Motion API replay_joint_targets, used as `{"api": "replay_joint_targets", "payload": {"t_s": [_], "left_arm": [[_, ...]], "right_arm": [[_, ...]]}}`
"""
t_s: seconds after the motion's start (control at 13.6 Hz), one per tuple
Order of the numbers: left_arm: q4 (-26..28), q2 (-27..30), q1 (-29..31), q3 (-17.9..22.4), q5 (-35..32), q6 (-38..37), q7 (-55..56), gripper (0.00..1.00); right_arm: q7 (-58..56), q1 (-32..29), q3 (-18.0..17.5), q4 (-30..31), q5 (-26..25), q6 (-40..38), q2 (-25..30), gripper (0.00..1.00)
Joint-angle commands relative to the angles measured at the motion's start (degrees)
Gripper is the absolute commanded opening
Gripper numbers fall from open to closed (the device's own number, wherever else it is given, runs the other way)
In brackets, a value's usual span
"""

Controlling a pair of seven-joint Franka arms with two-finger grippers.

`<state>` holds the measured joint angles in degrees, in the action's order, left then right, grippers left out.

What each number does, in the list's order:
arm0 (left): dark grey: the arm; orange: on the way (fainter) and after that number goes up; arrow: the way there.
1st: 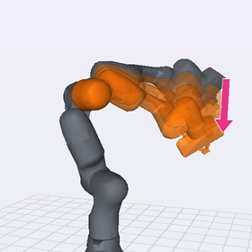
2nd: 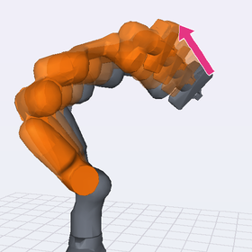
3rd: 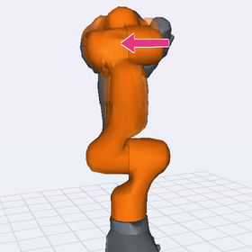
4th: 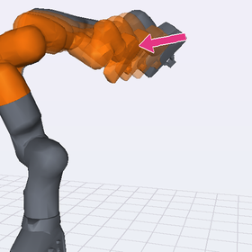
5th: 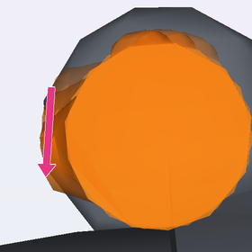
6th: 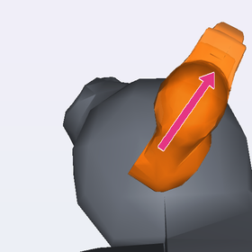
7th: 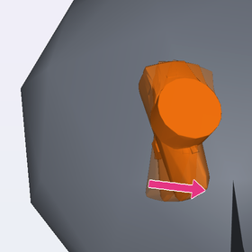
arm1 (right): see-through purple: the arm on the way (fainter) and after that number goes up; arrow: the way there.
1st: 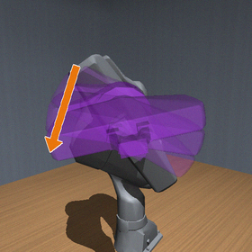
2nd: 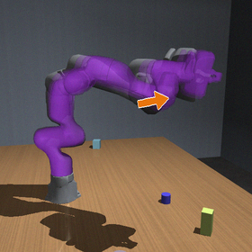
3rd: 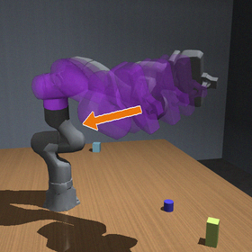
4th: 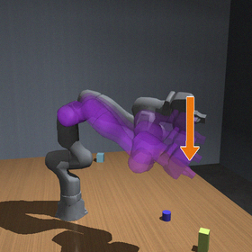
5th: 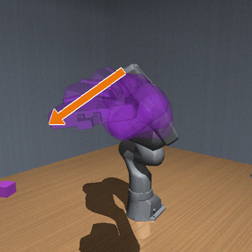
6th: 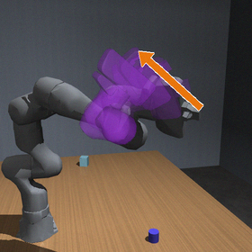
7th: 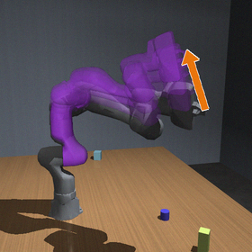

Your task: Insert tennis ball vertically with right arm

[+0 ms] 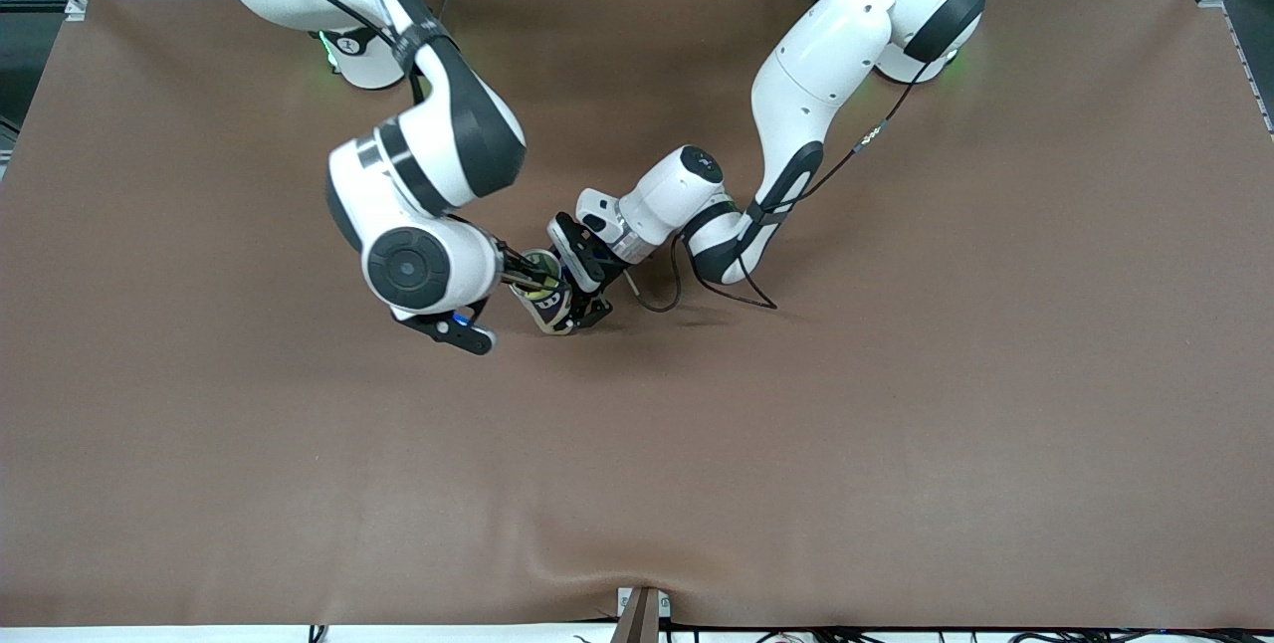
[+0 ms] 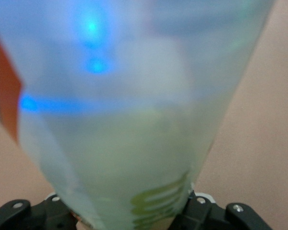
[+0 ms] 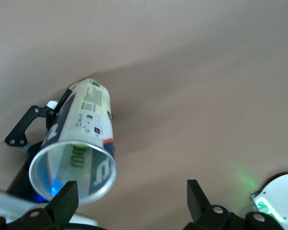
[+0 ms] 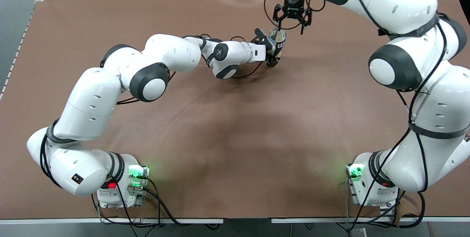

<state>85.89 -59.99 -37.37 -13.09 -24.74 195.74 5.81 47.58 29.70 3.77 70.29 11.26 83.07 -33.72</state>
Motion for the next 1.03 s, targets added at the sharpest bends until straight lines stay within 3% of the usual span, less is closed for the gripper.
{"api": "replay_joint_targets", "payload": {"t_s": [0.0,0.15,0.37,0.51,0.66,0.95], "left_arm": [[1.3,0.9,0.5,0.3,-0.3,0.0,-0.3,0.77],[1.5,0.9,0.5,0.3,-0.3,0.0,-0.3,0.77],[1.6,0.9,0.5,0.3,-0.4,0.0,-0.3,0.77],[1.6,0.9,0.5,0.3,-0.4,-0.1,-0.2,0.88],[1.7,0.9,0.5,0.3,-0.4,-0.1,-0.2,1.00],[2.0,1.0,0.5,0.3,-0.4,-0.1,0.3,1.00]], "right_arm": [[-2.0,-1.3,0.4,0.6,-2.2,-1.5,5.2,1.00],[-3.7,-1.9,0.4,0.4,-6.6,-3.2,7.9,1.00],[-12.2,-8.9,0.4,-1.2,-7.4,-6.9,12.0,1.00],[-16.0,-13.5,0.4,-1.7,-7.9,-6.8,14.7,1.00],[-18.9,-15.2,0.4,-4.4,-13.2,-6.6,15.0,1.00],[-26.5,-20.6,0.4,-6.7,-14.0,-5.3,14.9,1.00]]}}
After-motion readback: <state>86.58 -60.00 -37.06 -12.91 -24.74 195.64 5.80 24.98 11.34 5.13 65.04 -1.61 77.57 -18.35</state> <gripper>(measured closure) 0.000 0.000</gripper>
